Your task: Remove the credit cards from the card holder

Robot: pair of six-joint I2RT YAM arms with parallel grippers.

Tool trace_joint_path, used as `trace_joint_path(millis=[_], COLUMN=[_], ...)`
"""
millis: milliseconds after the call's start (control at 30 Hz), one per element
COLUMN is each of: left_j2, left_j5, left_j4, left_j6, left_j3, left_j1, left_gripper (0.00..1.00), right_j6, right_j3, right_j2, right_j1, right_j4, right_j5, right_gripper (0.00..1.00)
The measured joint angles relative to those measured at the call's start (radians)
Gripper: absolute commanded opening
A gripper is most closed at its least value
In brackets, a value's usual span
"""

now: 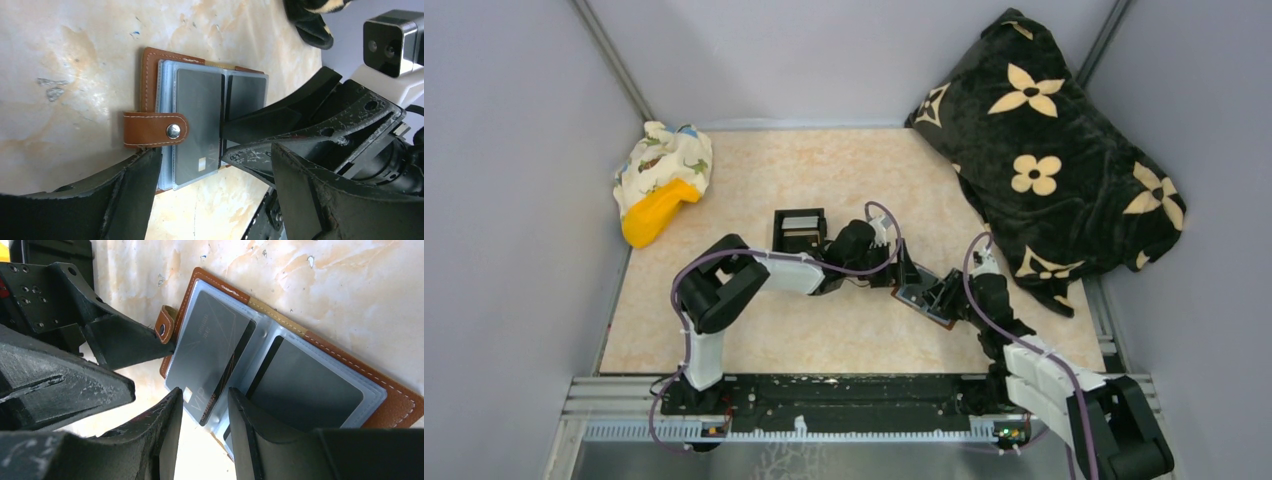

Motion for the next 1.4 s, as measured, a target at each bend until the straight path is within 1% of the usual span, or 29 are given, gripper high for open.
trace_joint_path(millis=[200,400,633,1000,1133,1400], left_j2=[0.003,-0.01,-0.016,-0.021,-0.029,-0.04], left_j5=[-0.002,-0.002,-0.002,-0.005,-0.008,-0.008], left_j4=[0.042,0.106,0.139,0.143,0.133,0.09], left_j6=[-0.001,-0.011,-0.018,-0.027,-0.027,-0.021], left_j3=[-0.024,-0.076,-0.103,-0.109,-0.113,-0.103], left_j1=[0.002,0.002,0.002,0.002,0.002,0.003], left_gripper=[0.86,0.86,0.86,0.85,0.85,0.85], right_j6=[-0.001,-0.004,-0.004,-0.016,-0.016,-0.019], right_j3=[0.0,0.0,0.0,0.0,0.0,0.002], right_j2=[0.057,0.144,0.207,0.225,0.271,0.435], right_j1=[-0.027,-0.067,-0.082,-0.09,-0.09,-0.097], right_j4=[0.065,0.166,0.259,0.297,0.335,0.512], right_j5=[-0.02,-0.063,-0.106,-0.162,-0.179,-0.214], right_gripper=[0.4,0.37,0.37,0.37,0.37,0.37])
